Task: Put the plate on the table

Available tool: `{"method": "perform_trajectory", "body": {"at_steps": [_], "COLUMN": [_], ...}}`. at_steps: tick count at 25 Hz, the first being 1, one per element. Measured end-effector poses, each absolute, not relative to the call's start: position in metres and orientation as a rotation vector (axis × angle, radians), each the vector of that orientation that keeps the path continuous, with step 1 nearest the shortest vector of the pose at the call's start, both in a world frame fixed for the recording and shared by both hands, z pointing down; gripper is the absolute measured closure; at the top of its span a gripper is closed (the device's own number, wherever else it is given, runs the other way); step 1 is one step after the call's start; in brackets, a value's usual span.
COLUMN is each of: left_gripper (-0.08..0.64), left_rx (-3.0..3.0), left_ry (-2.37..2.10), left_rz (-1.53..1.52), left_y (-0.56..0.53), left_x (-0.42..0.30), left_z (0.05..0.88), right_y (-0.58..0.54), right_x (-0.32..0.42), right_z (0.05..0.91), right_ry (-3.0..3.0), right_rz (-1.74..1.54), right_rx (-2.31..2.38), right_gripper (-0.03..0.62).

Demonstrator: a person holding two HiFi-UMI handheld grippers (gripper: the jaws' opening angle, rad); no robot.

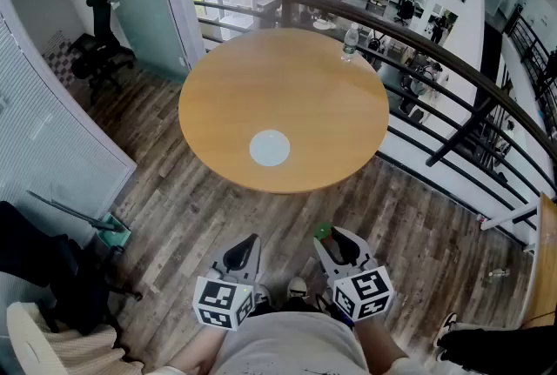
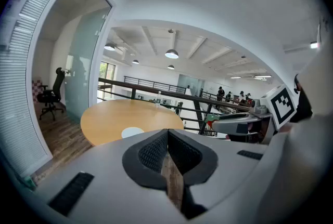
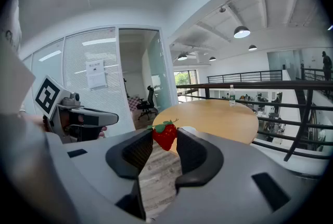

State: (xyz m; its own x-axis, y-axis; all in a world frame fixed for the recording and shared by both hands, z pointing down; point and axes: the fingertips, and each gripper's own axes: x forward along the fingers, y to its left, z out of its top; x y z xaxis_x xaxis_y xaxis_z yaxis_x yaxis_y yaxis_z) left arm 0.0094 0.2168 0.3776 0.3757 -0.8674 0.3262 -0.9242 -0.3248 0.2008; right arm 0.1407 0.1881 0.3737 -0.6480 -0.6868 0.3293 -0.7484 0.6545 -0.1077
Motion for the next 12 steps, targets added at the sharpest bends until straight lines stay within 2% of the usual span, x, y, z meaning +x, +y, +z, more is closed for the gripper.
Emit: {"method": "perform_trajectory", "body": {"at_steps": [12], "left_gripper": [0.537], "left_rx": [2.286], "left_ry": [-1.576], "left_rz": [0.231], "left_y": [0.2136], "left_x": [0.0064], "left_z": [0.3777], "right_y": [0.1848], "right_x": [0.1337], "right_z": [0.37], "right_ry": [-2.647], "right_rz": [0.325], "right_rx": [1.131], "right_gripper": [0.437]}}
